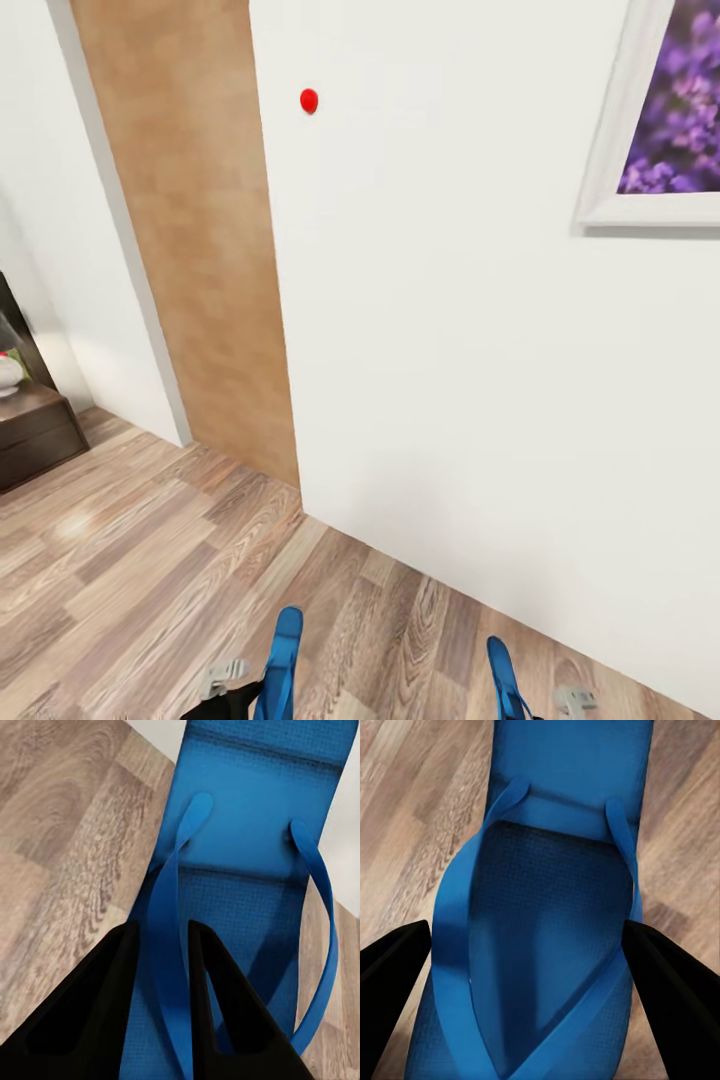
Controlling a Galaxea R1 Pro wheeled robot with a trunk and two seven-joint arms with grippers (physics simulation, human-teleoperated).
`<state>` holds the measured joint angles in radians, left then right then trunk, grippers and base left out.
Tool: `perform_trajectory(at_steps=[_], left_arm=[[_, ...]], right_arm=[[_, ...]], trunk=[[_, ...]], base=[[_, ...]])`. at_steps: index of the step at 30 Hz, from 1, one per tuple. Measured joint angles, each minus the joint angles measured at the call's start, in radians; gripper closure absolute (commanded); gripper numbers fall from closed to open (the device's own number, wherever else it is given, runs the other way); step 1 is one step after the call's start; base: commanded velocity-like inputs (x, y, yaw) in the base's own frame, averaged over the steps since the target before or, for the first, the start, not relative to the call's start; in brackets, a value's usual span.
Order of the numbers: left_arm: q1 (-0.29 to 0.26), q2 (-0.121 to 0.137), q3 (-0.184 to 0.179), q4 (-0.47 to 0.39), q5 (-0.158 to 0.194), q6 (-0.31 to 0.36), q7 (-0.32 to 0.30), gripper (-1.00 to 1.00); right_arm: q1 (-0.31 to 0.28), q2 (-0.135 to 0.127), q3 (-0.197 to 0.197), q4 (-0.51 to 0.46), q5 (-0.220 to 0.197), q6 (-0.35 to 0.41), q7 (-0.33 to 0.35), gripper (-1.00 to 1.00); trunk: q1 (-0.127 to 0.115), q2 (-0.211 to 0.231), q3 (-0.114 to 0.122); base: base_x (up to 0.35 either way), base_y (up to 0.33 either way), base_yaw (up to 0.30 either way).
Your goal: In the bedroom, move the book from the bed onto either nightstand, and place the two sandals side by side next to the bed.
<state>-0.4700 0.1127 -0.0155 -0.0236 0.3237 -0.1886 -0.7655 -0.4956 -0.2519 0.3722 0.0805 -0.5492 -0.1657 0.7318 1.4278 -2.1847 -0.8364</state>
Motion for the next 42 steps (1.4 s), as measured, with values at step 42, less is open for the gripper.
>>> perform_trajectory(at_steps=[42], left_arm=[[0.005, -0.005, 0.001, 0.001, 0.001, 0.000, 0.000, 1.00]], right_arm=[[0.000, 0.000, 0.001, 0.000, 0.001, 0.000, 0.001, 1.00]], trunk=[[0.000, 0.000, 0.000]], base=[[0.131, 0.000, 0.204]])
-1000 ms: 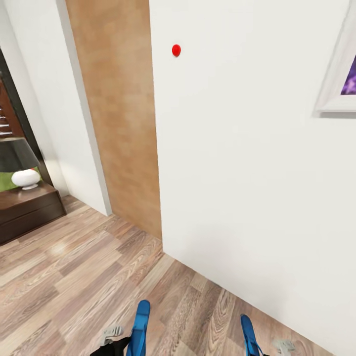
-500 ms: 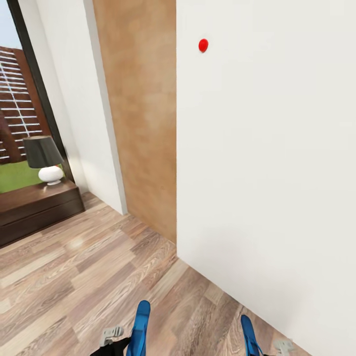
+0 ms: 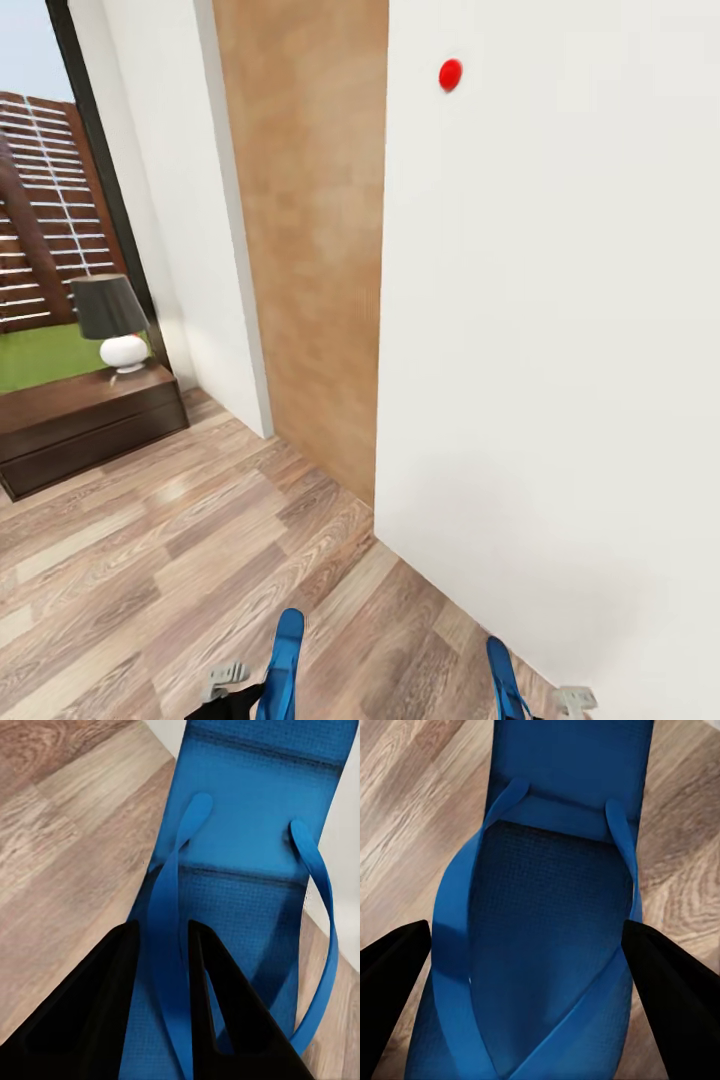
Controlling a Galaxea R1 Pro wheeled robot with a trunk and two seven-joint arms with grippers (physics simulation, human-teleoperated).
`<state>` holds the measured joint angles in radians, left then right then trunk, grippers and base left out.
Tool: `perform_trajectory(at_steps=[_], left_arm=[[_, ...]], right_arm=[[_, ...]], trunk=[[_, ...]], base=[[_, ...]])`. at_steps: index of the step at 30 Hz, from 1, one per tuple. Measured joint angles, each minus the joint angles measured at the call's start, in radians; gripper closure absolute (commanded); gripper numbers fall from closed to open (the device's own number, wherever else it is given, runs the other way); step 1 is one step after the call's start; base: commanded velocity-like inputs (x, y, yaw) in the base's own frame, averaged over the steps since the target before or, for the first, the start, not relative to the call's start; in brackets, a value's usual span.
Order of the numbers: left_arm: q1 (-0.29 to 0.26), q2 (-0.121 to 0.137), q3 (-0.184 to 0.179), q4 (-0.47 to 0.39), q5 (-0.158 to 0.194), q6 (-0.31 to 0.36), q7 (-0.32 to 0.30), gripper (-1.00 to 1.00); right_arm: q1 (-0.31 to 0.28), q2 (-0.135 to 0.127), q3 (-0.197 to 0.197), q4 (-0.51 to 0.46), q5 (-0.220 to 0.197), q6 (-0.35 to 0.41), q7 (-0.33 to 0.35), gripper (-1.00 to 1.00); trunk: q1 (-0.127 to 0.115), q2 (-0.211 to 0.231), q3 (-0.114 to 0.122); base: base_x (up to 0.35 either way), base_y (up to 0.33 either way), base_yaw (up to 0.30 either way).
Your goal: In the bedroom, move the book from the bed onto either nightstand, and place the two sandals side by side next to the bed.
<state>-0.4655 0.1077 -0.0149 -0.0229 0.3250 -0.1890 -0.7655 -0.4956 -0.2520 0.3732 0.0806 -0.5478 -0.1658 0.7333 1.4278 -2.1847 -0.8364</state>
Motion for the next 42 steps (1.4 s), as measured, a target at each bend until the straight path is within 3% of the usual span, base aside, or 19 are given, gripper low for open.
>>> perform_trajectory(at_steps=[20, 33, 42], left_arm=[[0.000, -0.006, 0.000, 0.000, -0.001, 0.000, 0.000, 1.00], [0.000, -0.007, -0.001, 0.000, 0.000, 0.000, 0.000, 1.00], [0.000, -0.006, 0.000, 0.000, -0.001, 0.000, 0.000, 1.00]], right_arm=[[0.000, 0.000, 0.000, 0.000, -0.001, -0.001, -0.001, 1.00], [0.000, 0.000, 0.000, 0.000, 0.000, -0.001, -0.001, 1.00], [0.000, 0.000, 0.000, 0.000, 0.000, 0.000, -0.001, 1.00]], trunk=[[0.000, 0.000, 0.000], [-0.001, 0.000, 0.000], [0.000, 0.000, 0.000]], base=[[0.006, 0.000, 0.291], [0.273, -0.064, 0.055], [0.083, -0.017, 0.246]])
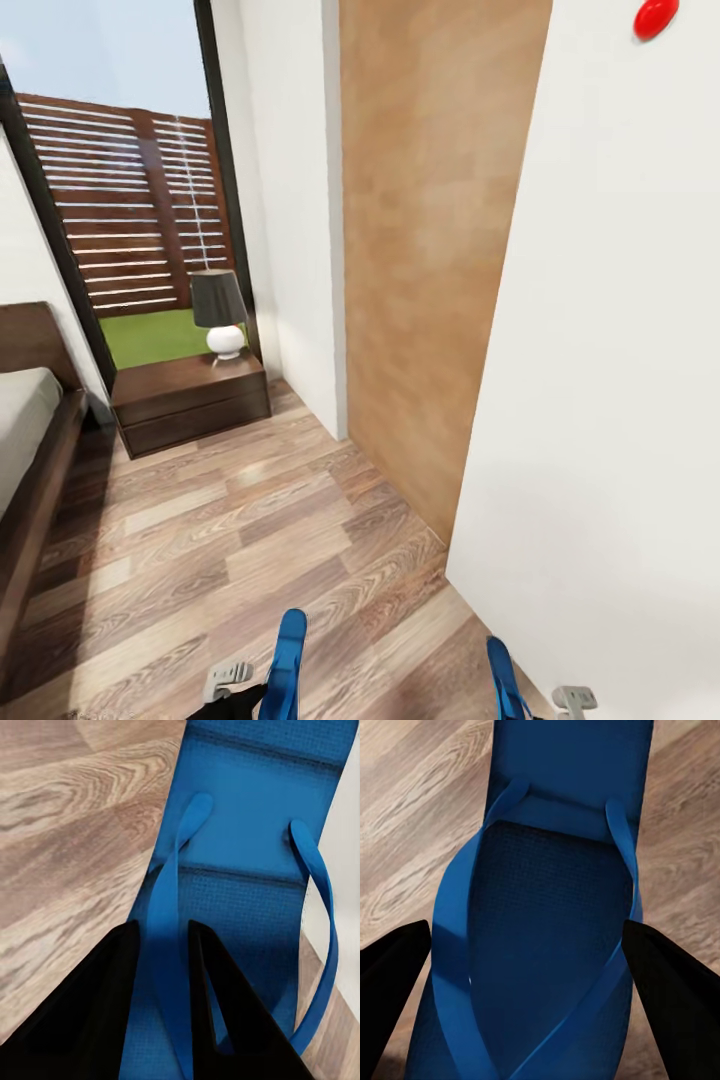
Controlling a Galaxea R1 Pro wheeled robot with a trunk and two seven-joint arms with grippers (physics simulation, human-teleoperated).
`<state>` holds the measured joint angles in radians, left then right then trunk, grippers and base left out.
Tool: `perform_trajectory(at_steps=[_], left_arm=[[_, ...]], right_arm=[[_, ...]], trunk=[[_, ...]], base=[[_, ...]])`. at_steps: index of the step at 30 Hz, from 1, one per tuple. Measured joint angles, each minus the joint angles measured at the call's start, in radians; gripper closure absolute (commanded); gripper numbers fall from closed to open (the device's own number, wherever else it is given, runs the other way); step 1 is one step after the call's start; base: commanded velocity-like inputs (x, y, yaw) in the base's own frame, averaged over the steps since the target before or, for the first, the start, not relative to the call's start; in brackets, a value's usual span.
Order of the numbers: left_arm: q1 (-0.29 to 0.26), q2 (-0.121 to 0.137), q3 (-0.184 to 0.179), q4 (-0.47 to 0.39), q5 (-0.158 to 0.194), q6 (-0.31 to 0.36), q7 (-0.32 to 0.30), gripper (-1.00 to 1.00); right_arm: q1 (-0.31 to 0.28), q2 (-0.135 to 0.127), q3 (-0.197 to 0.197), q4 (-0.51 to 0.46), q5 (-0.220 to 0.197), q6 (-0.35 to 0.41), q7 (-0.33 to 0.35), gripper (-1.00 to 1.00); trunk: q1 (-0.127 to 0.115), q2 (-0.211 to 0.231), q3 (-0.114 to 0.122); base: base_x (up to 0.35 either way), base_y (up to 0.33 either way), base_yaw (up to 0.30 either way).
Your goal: In the bedroom, move the book from the bed onto either nightstand, and place the two sandals side by side next to the bed.
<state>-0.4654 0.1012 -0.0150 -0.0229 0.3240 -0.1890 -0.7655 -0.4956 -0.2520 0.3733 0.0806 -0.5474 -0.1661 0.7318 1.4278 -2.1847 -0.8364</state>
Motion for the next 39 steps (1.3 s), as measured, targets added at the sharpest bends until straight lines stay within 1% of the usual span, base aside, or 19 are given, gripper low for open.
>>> perform_trajectory(at_steps=[11, 24, 36, 39], left_arm=[[0.000, -0.004, 0.000, 0.000, 0.000, 0.000, 0.000, 1.00], [0.000, -0.006, 0.000, 0.000, 0.000, 0.000, 0.000, 1.00], [0.000, -0.006, 0.000, 0.000, 0.000, 0.000, 0.000, 1.00], [0.001, -0.006, 0.000, 0.000, 0.001, 0.000, 0.001, 1.00]], right_arm=[[0.000, 0.001, 0.000, 0.000, -0.001, -0.001, -0.001, 1.00], [0.000, 0.001, 0.000, 0.000, 0.000, 0.000, 0.000, 1.00], [0.000, 0.001, -0.001, 0.000, 0.000, -0.001, 0.000, 1.00], [0.000, 0.001, -0.001, 0.000, 0.000, 0.000, 0.000, 1.00]], trunk=[[0.000, 0.000, 0.000], [0.000, 0.000, 0.000], [0.000, 0.000, 0.000], [0.000, 0.000, 0.000]], base=[[0.024, -0.014, 0.275], [0.259, -0.050, 0.057], [0.023, -0.001, 0.256], [0.017, -0.002, 0.106]])
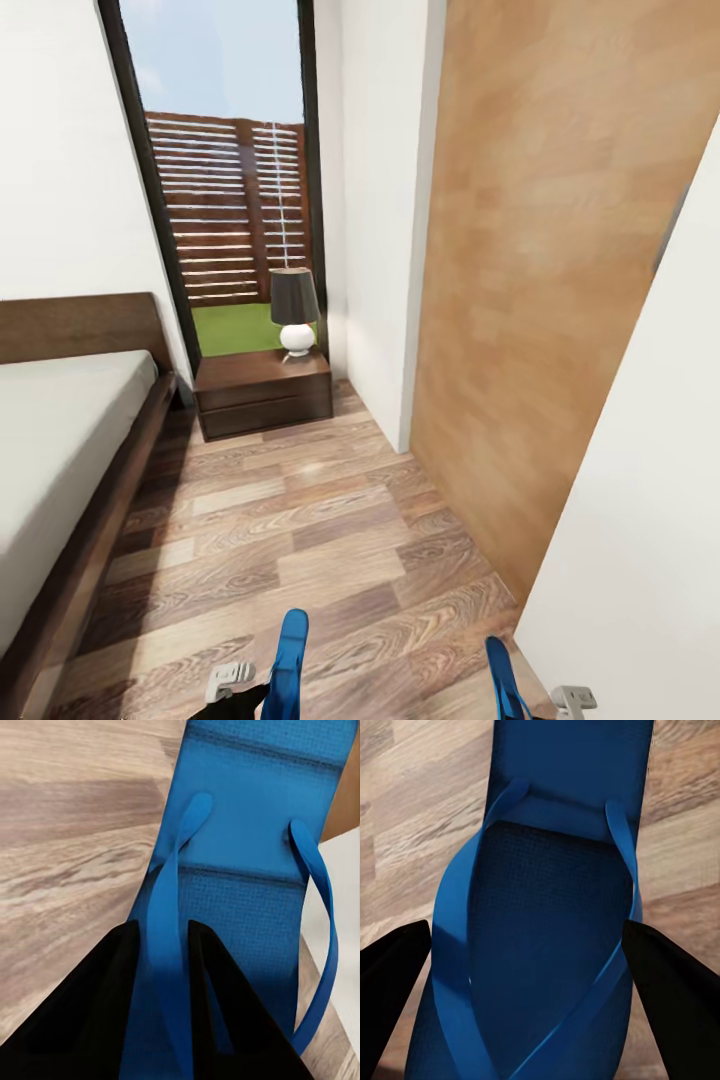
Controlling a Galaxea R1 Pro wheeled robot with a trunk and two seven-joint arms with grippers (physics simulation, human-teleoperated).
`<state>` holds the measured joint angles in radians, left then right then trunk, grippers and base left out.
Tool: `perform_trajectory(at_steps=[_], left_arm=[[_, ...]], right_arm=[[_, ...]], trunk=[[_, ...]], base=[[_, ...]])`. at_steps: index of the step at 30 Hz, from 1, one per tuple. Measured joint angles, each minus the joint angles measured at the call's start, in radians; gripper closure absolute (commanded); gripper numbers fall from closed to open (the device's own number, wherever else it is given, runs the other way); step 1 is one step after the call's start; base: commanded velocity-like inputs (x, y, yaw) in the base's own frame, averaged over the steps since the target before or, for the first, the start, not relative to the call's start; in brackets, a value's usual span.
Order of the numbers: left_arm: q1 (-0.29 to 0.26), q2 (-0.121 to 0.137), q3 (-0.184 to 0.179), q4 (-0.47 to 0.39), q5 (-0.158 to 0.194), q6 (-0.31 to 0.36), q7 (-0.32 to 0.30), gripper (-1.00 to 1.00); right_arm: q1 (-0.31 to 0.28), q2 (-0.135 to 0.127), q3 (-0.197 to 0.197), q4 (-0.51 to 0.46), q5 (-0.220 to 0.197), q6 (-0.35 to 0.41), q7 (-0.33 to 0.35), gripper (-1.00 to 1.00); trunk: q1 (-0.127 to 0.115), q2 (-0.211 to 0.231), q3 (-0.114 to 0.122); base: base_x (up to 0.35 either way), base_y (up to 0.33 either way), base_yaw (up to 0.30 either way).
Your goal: In the bedroom, move the book from the bed onto either nightstand, and place the two sandals side by side next to the bed.
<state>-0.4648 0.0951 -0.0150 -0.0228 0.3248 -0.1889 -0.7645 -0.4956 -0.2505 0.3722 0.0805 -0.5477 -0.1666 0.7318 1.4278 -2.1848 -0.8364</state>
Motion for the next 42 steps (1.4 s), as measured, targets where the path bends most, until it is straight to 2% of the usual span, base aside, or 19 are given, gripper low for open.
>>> perform_trajectory(at_steps=[3, 7, 10, 25, 42], left_arm=[[-0.001, 0.001, 0.001, 0.000, 0.001, 0.000, 0.013, 1.00], [0.000, -0.001, 0.000, 0.000, -0.001, 0.000, 0.075, 1.00], [0.000, -0.005, 0.000, 0.000, -0.001, 0.000, 0.086, 1.00], [0.000, -0.006, -0.001, 0.000, -0.001, 0.000, 0.090, 1.00], [0.000, -0.006, 0.000, 0.000, -0.001, 0.000, 0.090, 1.00]], right_arm=[[0.000, 0.000, 0.000, 0.000, 0.000, 0.000, 0.000, 1.00], [0.000, 0.000, 0.000, 0.000, 0.000, 0.000, 0.000, 1.00], [0.000, 0.000, 0.000, 0.000, 0.000, 0.000, 0.000, 1.00], [0.000, 0.000, 0.001, 0.000, 0.000, 0.000, 0.000, 1.00], [0.000, 0.000, 0.000, 0.000, 0.000, 0.000, 0.000, 1.00]], trunk=[[0.000, 0.000, 0.000], [0.000, 0.000, 0.000], [-0.001, 0.000, 0.000], [-0.001, 0.000, 0.000], [0.000, 0.000, 0.000]], base=[[0.158, -0.053, 0.027], [0.270, -0.096, 0.005], [0.293, -0.104, 0.001], [0.292, -0.102, 0.005], [0.015, -0.004, 0.255]])
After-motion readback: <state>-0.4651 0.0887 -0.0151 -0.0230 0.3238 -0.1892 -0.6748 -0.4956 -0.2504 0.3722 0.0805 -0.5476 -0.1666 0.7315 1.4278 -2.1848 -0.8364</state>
